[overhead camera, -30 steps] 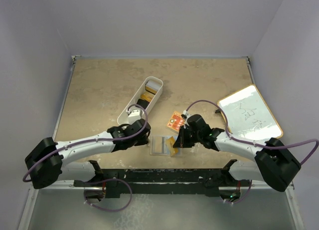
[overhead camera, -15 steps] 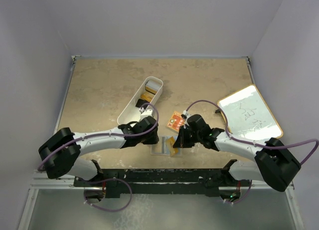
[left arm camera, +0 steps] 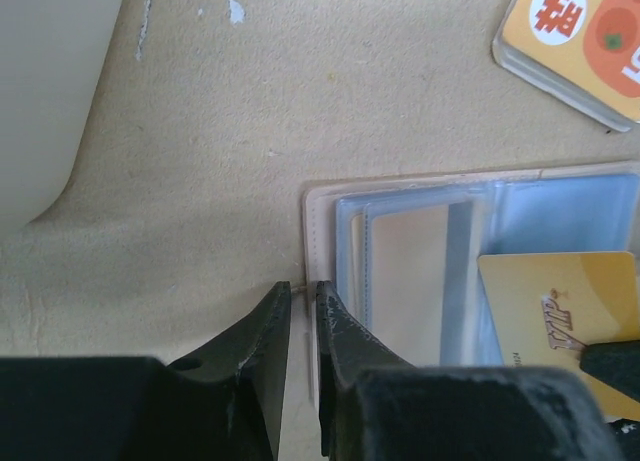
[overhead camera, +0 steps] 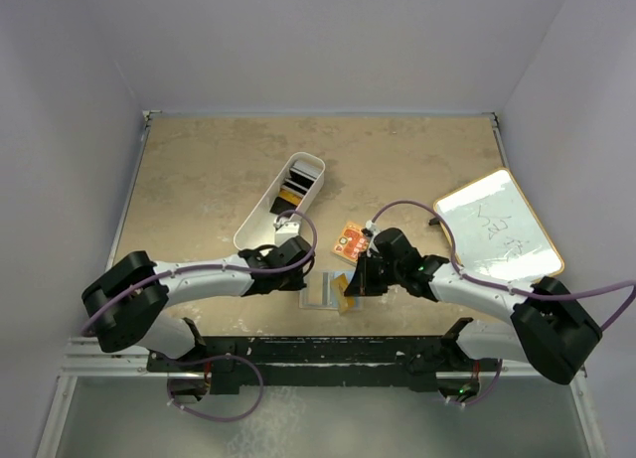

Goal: Put the credit cards into the card holder
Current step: Insert the credit card into the card holder.

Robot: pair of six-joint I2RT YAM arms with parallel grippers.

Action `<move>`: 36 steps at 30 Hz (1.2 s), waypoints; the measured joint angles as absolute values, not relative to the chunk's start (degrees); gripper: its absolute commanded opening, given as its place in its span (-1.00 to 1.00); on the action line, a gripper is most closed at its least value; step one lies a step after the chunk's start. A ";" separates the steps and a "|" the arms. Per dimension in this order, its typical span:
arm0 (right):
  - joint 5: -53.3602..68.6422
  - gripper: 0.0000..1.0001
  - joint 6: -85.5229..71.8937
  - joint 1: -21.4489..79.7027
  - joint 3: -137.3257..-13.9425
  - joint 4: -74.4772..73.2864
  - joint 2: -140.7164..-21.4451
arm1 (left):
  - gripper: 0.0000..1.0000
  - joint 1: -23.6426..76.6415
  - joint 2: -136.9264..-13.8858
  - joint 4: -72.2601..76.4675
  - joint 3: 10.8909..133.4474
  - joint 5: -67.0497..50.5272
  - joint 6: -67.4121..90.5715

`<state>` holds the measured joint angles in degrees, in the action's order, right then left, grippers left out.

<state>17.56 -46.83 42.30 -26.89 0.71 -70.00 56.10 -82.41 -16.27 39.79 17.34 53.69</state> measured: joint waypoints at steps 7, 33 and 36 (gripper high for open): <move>17.76 -0.90 -48.27 42.28 -26.85 1.26 -70.50 | -0.77 56.10 -82.52 -15.03 38.33 17.26 53.54; 22.59 -0.91 -55.09 37.36 -22.50 10.31 -72.79 | -0.79 56.07 -81.87 -8.60 35.46 15.84 54.46; 22.96 -0.91 -55.35 37.04 -22.13 10.70 -72.73 | -0.80 56.07 -81.78 -8.51 35.35 15.84 54.54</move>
<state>22.96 -55.35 37.04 -22.13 10.70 -72.73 56.07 -81.78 -8.51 35.35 15.84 54.54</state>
